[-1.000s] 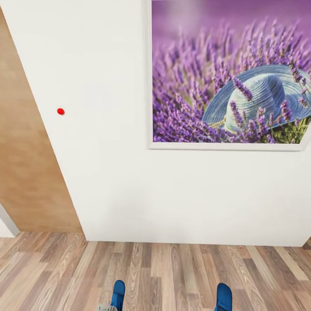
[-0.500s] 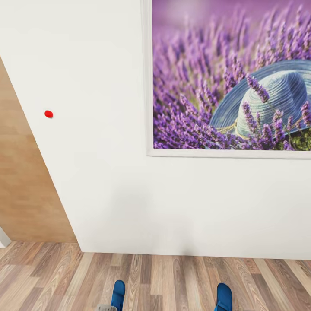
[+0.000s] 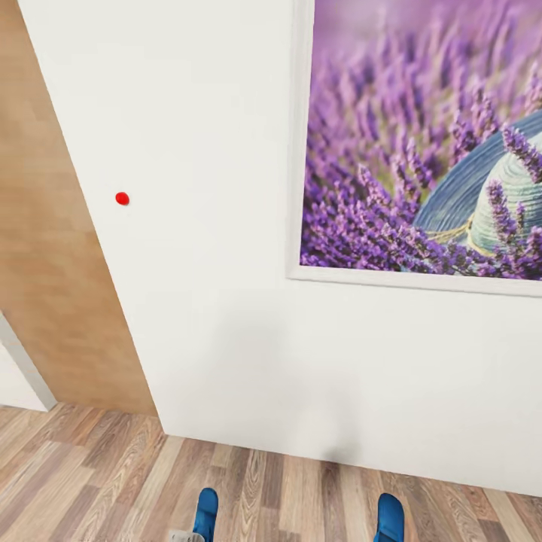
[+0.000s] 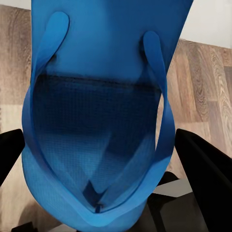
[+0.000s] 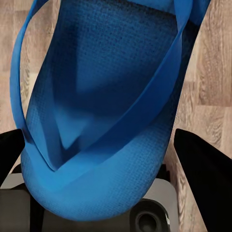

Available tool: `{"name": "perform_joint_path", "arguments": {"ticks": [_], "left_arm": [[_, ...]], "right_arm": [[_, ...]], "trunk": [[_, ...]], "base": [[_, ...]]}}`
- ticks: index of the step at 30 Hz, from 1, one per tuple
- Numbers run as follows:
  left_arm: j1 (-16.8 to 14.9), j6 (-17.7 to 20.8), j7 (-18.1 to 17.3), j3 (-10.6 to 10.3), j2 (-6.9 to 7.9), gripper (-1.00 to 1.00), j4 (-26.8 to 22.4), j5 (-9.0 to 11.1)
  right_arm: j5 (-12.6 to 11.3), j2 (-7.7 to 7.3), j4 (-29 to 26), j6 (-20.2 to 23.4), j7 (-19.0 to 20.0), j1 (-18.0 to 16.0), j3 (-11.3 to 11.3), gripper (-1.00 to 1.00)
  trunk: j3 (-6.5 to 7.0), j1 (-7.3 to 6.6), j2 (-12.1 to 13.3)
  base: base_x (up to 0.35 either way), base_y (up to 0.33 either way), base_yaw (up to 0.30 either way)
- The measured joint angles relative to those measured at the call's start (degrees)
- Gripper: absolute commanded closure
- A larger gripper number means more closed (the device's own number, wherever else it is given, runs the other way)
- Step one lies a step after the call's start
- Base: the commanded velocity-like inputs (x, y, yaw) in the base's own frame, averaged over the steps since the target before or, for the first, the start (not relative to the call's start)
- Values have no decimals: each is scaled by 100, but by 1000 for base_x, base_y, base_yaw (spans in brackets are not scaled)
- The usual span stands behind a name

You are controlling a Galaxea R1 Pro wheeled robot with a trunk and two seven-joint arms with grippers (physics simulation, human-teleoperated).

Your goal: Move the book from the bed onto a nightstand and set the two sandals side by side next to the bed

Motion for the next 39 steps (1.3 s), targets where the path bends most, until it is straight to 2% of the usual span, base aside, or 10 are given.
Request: {"name": "perform_joint_path", "arguments": {"ticks": [10, 39], "left_arm": [[0, 0, 0, 1, 0, 100, 0, 0], [0, -2, -1, -2, 0, 100, 0, -3]], "right_arm": [[0, 1, 0, 0, 0, 0, -2, 100], [7, 3, 0, 0, 0, 0, 0, 100]], "trunk": [[0, -1, 0], [0, 0, -1]], "base": [[213, 0, 293], [11, 0, 293]]}}
